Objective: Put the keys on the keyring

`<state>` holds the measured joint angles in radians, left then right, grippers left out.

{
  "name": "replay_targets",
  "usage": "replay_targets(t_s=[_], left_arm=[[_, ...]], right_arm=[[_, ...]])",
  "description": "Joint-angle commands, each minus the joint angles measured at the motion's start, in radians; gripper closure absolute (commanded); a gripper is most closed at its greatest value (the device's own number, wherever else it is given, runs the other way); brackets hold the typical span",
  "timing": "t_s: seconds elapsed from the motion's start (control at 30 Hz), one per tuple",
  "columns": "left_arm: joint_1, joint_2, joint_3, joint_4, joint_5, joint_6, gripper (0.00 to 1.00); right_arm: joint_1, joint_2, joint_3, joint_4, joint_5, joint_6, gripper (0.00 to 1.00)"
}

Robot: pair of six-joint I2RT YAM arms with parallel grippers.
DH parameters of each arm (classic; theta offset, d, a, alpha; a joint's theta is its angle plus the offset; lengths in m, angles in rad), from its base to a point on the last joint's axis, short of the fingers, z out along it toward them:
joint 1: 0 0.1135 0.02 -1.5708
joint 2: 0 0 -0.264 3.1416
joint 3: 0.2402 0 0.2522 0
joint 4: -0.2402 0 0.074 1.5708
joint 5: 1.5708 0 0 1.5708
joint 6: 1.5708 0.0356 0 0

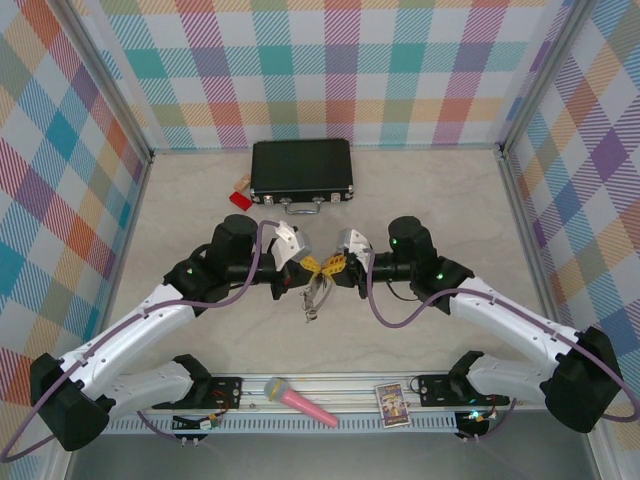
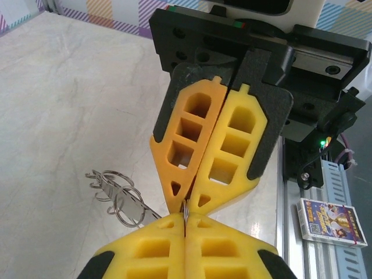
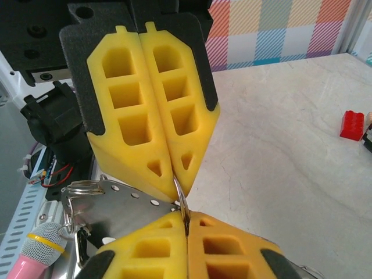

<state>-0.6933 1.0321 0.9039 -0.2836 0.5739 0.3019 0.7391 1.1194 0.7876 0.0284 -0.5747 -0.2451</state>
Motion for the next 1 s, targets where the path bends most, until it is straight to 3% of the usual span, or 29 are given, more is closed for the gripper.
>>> replay_targets(t_s=[0.0, 0.17, 0.33, 0.63, 0.97], left_arm=[[-0.018, -0.022, -0.006, 0.079, -0.001, -0.034, 1.0], [-0.018, -0.069, -0.066, 0.262, -0.03, -0.133, 1.0], [-0.018, -0.077, -0.116, 0.425, -0.029, -0.231, 1.0], [-0.017, -0.069, -0.22, 0.79, -0.096, -0.433, 1.0], [-0.021, -0.054, -0.265, 0.95, -0.103, -0.533, 1.0]], right_arm=[[0.002, -0.025, 0.017, 0.048, 0.047, -0.002, 0.79], [0.002, -0.098, -0.072, 0.143, 0.147, 0.037, 0.65], [0.002, -0.179, -0.142, 0.198, 0.239, 0.056, 0.64], [0.004, -0.201, -0.158, 0.263, 0.256, 0.082, 0.59], [0.009, -0.186, -0.146, 0.301, 0.261, 0.098, 0.59]])
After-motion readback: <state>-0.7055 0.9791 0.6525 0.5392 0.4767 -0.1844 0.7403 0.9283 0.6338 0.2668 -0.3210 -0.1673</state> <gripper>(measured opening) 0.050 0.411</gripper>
